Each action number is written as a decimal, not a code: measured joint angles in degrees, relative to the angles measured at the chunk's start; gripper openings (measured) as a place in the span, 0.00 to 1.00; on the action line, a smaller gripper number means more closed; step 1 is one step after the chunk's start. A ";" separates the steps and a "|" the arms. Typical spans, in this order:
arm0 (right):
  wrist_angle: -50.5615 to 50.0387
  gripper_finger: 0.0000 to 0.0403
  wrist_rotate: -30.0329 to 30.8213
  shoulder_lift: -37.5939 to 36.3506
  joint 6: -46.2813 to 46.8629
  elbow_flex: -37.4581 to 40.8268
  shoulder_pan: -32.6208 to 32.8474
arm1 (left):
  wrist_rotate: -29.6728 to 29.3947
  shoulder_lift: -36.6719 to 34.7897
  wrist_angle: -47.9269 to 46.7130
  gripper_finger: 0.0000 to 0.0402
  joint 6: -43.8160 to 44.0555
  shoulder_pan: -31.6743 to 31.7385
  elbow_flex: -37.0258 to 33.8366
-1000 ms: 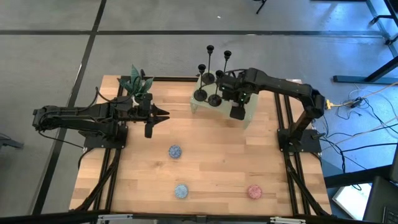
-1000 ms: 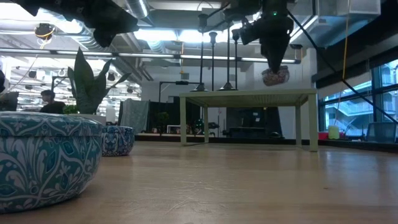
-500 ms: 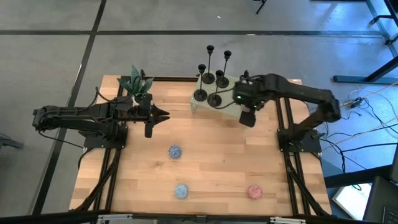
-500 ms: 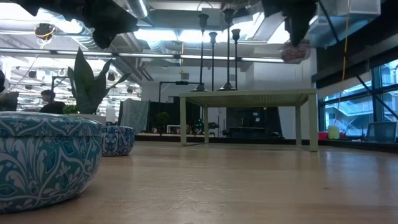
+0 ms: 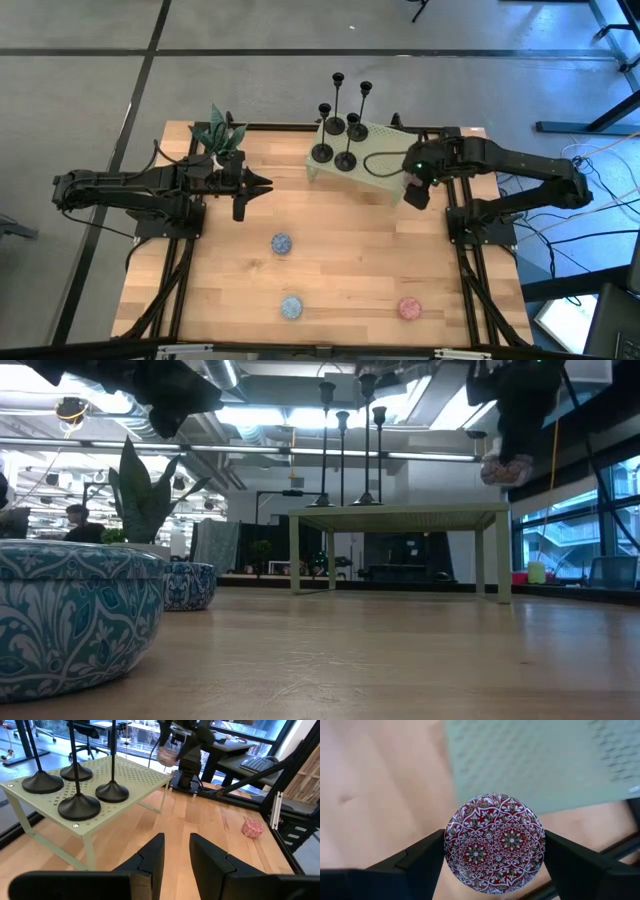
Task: Pick & Place candle stick holders
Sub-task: Put the red scented candle on the shelf, then put the pink scented candle on the shelf
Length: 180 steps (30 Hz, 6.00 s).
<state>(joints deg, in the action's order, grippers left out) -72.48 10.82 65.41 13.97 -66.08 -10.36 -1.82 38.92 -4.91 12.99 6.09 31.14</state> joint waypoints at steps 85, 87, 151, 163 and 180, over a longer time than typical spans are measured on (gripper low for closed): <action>19.95 0.81 -2.91 12.35 8.14 0.50 -25.26 | -0.05 0.00 -0.06 0.21 -0.20 0.01 0.00; 19.95 0.81 -2.91 12.35 8.13 0.50 -25.25 | -0.05 -0.02 -0.06 0.21 -0.20 0.01 0.00; 5.54 0.67 -2.92 -2.30 9.66 0.83 -15.75 | -0.05 0.00 -0.06 0.21 -0.22 0.01 0.00; 5.51 0.10 5.13 -1.41 9.63 0.83 -13.94 | -0.05 -0.01 -0.04 0.21 -0.22 0.01 0.00; 8.35 0.02 7.12 6.25 13.81 0.85 -13.98 | -0.07 -0.02 -0.06 0.21 -0.22 0.00 0.00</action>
<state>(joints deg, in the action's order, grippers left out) -64.12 17.94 71.66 27.78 -65.23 -24.34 -1.89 38.89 -4.97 12.78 6.09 31.14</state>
